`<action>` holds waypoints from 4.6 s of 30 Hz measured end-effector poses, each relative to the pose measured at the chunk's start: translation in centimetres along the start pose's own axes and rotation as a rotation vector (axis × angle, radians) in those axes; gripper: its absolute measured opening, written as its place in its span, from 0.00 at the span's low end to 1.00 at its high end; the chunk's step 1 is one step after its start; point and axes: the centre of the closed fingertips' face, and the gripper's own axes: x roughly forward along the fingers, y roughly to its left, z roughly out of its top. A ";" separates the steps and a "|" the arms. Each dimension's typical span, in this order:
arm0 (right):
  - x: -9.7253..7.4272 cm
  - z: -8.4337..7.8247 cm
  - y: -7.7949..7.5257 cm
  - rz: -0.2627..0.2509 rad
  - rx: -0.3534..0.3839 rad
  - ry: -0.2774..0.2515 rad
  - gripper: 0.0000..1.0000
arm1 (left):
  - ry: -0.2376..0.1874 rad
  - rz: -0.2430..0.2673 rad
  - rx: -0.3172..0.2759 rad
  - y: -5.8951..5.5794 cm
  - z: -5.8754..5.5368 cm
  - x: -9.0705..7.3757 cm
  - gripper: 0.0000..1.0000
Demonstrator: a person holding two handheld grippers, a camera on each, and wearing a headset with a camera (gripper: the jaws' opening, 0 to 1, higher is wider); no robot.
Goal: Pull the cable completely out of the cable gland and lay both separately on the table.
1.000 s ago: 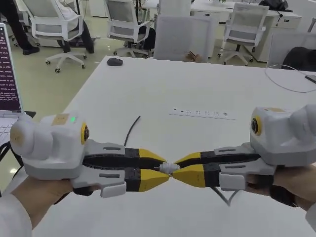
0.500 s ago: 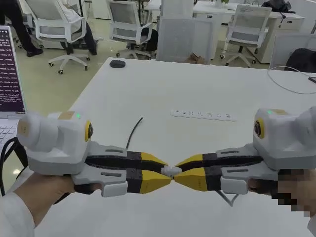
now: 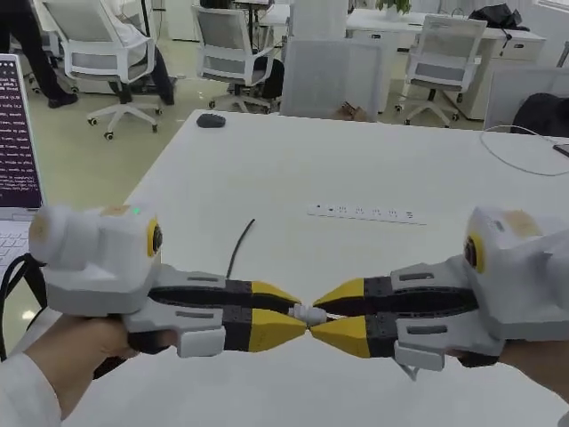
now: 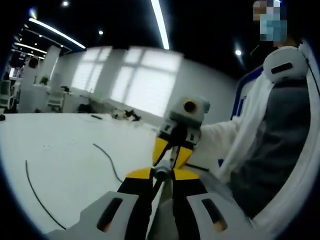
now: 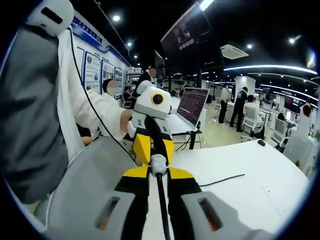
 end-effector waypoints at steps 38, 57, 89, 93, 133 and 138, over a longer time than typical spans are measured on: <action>-0.3 1.9 -0.3 0.145 0.505 -0.239 0.11 | -0.117 -0.009 0.274 -1.1 2.6 -0.2 0.15; -0.8 2.4 -0.1 0.098 0.358 -0.254 0.11 | -0.089 -0.023 0.189 -0.9 2.3 0.2 0.15; -0.1 2.1 0.4 0.065 -0.116 -0.113 0.09 | -0.089 -0.086 -0.134 -1.5 1.3 -0.1 0.14; -0.1 2.1 0.1 0.055 -0.035 -0.130 0.11 | -0.094 -0.073 -0.088 -1.5 1.4 -0.2 0.14; -1.3 2.1 0.5 0.083 0.223 -0.196 0.09 | -0.086 -0.049 0.081 -1.3 1.9 0.2 0.15; -1.1 2.1 0.7 0.070 0.048 -0.179 0.10 | -0.087 -0.061 -0.028 -1.1 1.8 0.1 0.15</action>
